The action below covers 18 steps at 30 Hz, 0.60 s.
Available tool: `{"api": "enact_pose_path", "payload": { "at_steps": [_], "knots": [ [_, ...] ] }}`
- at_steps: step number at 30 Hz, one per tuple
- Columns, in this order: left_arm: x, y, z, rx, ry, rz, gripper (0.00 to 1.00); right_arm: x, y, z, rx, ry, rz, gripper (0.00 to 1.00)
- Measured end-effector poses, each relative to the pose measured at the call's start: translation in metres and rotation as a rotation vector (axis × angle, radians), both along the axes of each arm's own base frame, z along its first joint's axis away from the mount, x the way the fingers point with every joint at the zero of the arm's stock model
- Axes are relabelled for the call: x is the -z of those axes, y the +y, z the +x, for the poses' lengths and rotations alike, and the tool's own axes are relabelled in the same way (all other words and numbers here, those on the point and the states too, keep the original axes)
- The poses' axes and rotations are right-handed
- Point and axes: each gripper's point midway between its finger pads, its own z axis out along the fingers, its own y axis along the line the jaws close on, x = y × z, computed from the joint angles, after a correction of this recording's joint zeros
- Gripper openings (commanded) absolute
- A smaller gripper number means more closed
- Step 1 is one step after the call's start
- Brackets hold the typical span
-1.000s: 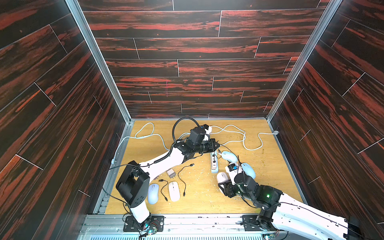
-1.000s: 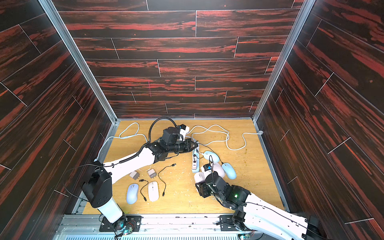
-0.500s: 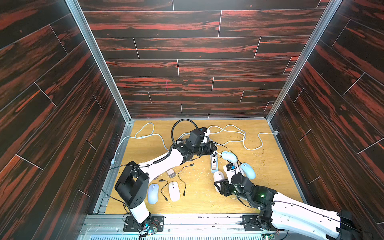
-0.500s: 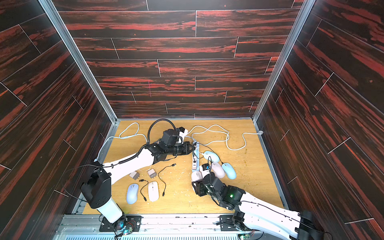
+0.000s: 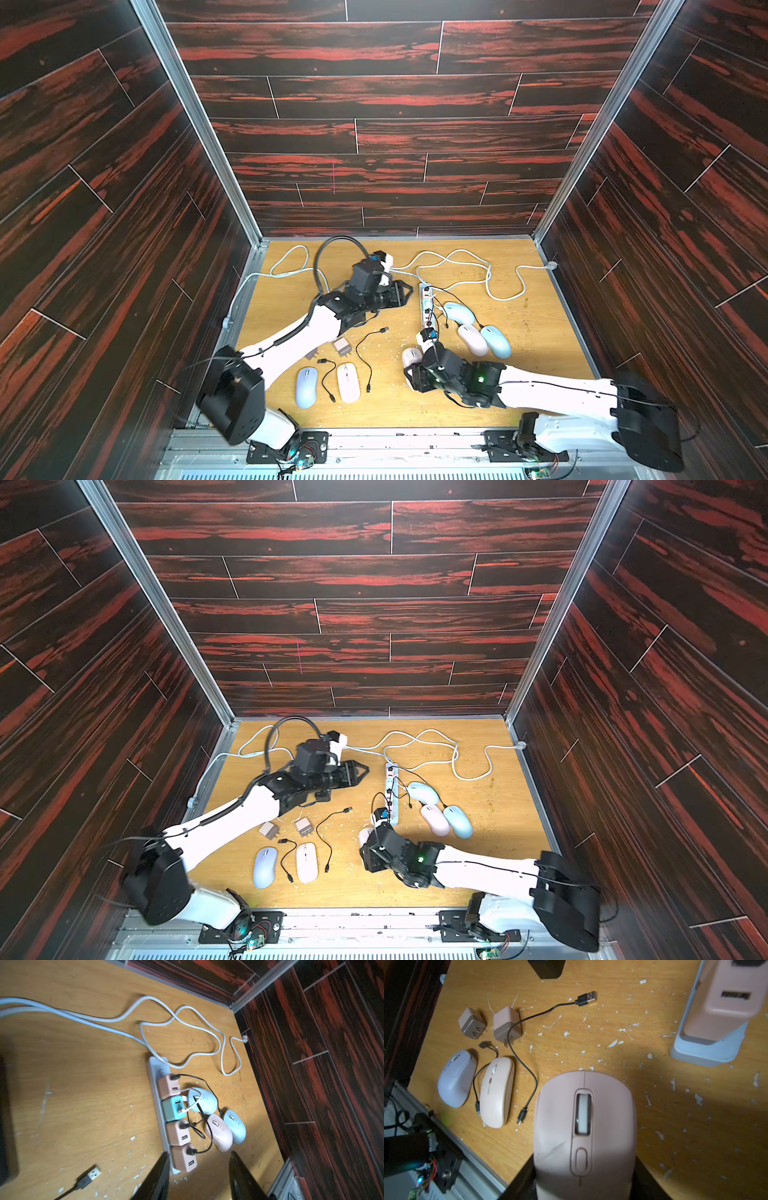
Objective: Unplug the wireless mouse
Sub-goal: Place the mouse at the center of the board.
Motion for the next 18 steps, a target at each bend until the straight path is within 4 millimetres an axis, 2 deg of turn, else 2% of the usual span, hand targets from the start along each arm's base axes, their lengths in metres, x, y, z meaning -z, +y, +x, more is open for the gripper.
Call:
{"api": "enact_pose_path", "payload": {
  "at_steps": [5,9,18],
  "knots": [
    [-0.004,0.053,0.001,-0.146,-0.028,0.032,0.6,0.008,0.013,0.002,0.047,0.065,-0.058,0.04],
    [-0.001,0.082,-0.001,-0.214,-0.026,0.06,0.6,0.018,0.021,0.002,0.073,0.112,-0.094,0.09],
    [0.003,0.103,-0.017,-0.234,-0.022,0.092,0.6,0.042,0.042,-0.014,0.059,0.206,-0.147,0.18]
  ]
}}
